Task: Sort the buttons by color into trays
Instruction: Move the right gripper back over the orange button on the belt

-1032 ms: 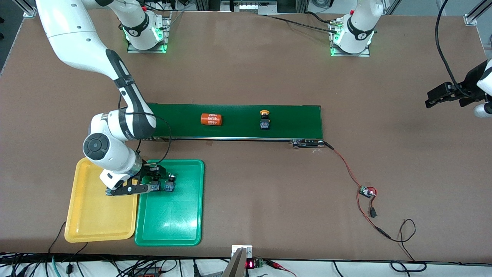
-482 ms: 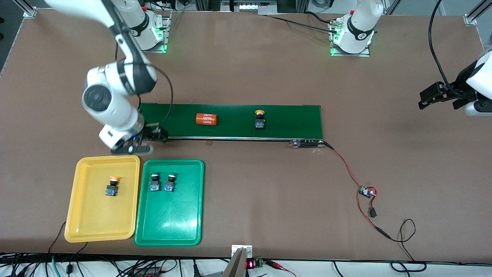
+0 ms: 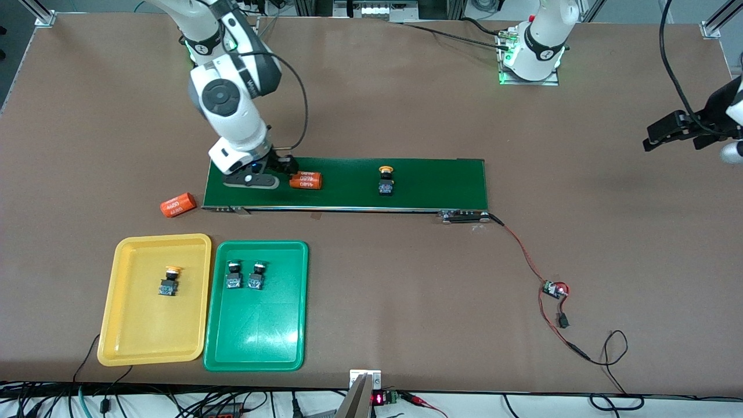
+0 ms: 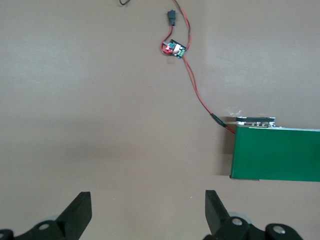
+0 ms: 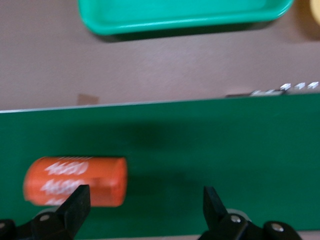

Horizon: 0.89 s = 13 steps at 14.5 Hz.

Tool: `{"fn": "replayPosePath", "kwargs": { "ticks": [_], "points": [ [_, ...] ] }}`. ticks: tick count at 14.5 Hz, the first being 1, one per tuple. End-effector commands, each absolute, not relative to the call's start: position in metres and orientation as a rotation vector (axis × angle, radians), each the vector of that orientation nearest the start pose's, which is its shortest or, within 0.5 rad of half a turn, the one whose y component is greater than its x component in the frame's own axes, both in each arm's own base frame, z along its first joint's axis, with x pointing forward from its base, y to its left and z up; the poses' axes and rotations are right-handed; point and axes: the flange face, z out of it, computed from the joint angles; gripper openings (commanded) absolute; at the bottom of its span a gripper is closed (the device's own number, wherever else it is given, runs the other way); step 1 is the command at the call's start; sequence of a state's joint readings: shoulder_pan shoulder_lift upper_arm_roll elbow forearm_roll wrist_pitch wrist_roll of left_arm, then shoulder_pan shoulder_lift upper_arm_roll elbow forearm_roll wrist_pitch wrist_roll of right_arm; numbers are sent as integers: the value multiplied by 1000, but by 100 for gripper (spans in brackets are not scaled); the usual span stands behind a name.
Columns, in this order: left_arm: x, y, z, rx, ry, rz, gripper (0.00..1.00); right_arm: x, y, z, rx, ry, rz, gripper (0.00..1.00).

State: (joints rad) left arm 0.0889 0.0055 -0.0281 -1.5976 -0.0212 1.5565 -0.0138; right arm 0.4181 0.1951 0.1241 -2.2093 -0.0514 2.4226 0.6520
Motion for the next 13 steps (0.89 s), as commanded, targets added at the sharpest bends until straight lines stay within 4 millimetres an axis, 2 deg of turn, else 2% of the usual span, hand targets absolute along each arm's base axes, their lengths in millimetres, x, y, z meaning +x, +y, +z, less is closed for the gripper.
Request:
{"fn": "replayPosePath", "kwargs": {
  "ticks": [1, 5, 10, 13],
  "points": [
    [549, 22, 612, -3167, -71, 79, 100, 461, 306, 297, -3119, 171, -58, 100],
    [549, 14, 613, -3167, -44, 67, 100, 458, 319, 295, -3098, 213, -82, 100],
    [551, 11, 610, -3165, -35, 41, 100, 461, 350, 285, -3064, 277, -101, 100],
    [548, -5, 611, -3164, 9, 73, 100, 465, 355, 282, -3064, 275, -98, 100]
  ]
}}
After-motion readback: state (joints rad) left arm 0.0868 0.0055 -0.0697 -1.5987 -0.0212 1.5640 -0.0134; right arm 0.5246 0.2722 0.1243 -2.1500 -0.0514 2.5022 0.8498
